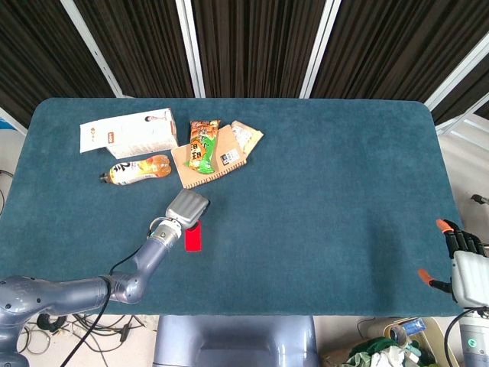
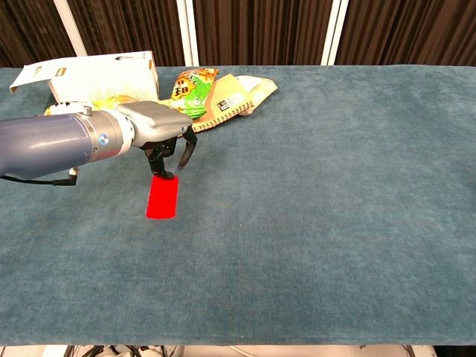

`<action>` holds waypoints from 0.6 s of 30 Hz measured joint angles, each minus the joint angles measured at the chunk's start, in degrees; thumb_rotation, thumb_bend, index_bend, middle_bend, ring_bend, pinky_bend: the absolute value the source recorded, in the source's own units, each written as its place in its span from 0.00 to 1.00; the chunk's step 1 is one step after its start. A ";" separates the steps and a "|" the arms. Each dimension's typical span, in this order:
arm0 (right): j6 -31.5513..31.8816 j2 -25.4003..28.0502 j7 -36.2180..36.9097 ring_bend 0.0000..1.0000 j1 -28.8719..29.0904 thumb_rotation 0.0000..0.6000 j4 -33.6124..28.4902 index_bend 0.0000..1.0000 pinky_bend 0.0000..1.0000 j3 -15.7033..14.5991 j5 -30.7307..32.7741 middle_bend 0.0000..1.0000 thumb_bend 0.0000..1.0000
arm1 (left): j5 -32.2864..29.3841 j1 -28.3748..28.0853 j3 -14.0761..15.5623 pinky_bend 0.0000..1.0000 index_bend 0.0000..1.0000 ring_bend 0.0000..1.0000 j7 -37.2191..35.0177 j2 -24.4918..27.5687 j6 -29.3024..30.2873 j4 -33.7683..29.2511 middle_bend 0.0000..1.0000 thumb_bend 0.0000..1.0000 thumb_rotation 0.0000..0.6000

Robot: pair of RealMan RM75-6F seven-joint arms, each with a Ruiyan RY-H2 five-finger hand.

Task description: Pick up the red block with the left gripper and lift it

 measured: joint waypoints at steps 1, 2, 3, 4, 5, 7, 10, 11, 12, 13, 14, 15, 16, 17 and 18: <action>-0.04 -0.06 -0.09 0.16 0.03 1.00 0.01 0.15 0.12 -0.06 -0.08 0.11 0.06 | -0.24 -0.05 0.13 0.86 0.49 0.92 0.31 0.03 0.02 0.03 0.98 0.28 1.00; -0.01 -0.07 -0.09 0.16 0.03 1.00 0.02 0.15 0.12 -0.08 -0.15 0.11 0.06 | -0.39 -0.06 0.19 0.86 0.49 0.92 0.38 0.04 0.06 0.05 0.98 0.28 1.00; 0.03 -0.05 -0.08 0.16 0.02 1.00 0.03 0.15 0.12 -0.10 -0.21 0.11 0.06 | -0.49 -0.02 0.23 0.86 0.48 0.93 0.39 0.05 0.14 0.08 0.98 0.28 1.00; 0.07 -0.03 -0.05 0.16 -0.01 1.00 0.05 0.15 0.12 -0.12 -0.25 0.11 0.06 | -0.56 0.04 0.23 0.86 0.48 0.93 0.35 0.07 0.22 0.11 0.98 0.28 1.00; 0.09 -0.02 0.01 0.16 -0.02 1.00 0.05 0.15 0.12 -0.12 -0.26 0.11 0.06 | -0.61 0.08 0.23 0.86 0.48 0.93 0.32 0.08 0.30 0.13 0.98 0.29 1.00; 0.18 0.01 0.10 0.16 -0.06 1.00 0.06 0.15 0.12 -0.15 -0.39 0.11 0.06 | -0.66 0.18 0.17 0.86 0.47 0.93 0.27 0.18 0.60 0.03 0.98 0.31 1.00; 0.13 -0.01 0.19 0.16 -0.06 1.00 0.03 0.15 0.12 -0.22 -0.46 0.11 0.06 | -0.36 0.36 0.00 0.86 0.46 0.93 -0.02 0.39 1.18 -0.51 0.98 0.34 1.00; 0.05 -0.01 0.19 0.16 -0.03 1.00 0.02 0.15 0.12 -0.23 -0.46 0.11 0.06 | -0.31 0.43 -0.05 0.86 0.45 0.93 -0.12 0.51 1.28 -0.72 0.98 0.34 1.00; -0.04 0.00 0.18 0.16 0.00 1.00 0.03 0.15 0.12 -0.25 -0.46 0.11 0.06 | -0.33 0.44 -0.05 0.86 0.45 0.93 -0.11 0.56 1.27 -0.78 0.98 0.35 1.00; -0.10 0.02 0.21 0.16 0.04 1.00 0.04 0.15 0.12 -0.24 -0.43 0.11 0.06 | -0.42 0.44 -0.03 0.86 0.45 0.93 -0.06 0.62 1.22 -0.86 0.98 0.37 1.00; -0.12 0.03 0.24 0.16 0.06 1.00 0.03 0.15 0.12 -0.20 -0.38 0.11 0.06 | -0.52 0.43 -0.03 0.86 0.45 0.93 -0.02 0.65 1.16 -0.90 0.98 0.37 1.00; -0.13 0.04 0.25 0.16 0.06 1.00 0.02 0.15 0.12 -0.18 -0.33 0.11 0.06 | -0.61 0.41 0.00 0.86 0.45 0.93 0.01 0.68 1.05 -0.94 0.98 0.37 1.00; -0.13 0.05 0.25 0.16 0.04 1.00 0.01 0.15 0.12 -0.16 -0.21 0.11 0.06 | -0.77 0.39 0.07 0.86 0.45 0.93 0.07 0.73 0.83 -1.01 0.98 0.37 1.00; -0.13 0.07 0.25 0.16 0.01 1.00 -0.02 0.15 0.12 -0.15 -0.13 0.11 0.06 | -0.90 0.35 0.13 0.86 0.45 0.93 0.14 0.78 0.63 -1.07 0.98 0.37 1.00; -0.11 0.08 0.29 0.16 -0.02 1.00 -0.09 0.15 0.12 -0.13 -0.06 0.11 0.06 | -1.01 0.32 0.20 0.86 0.45 0.93 0.19 0.83 0.44 -1.13 0.98 0.37 1.00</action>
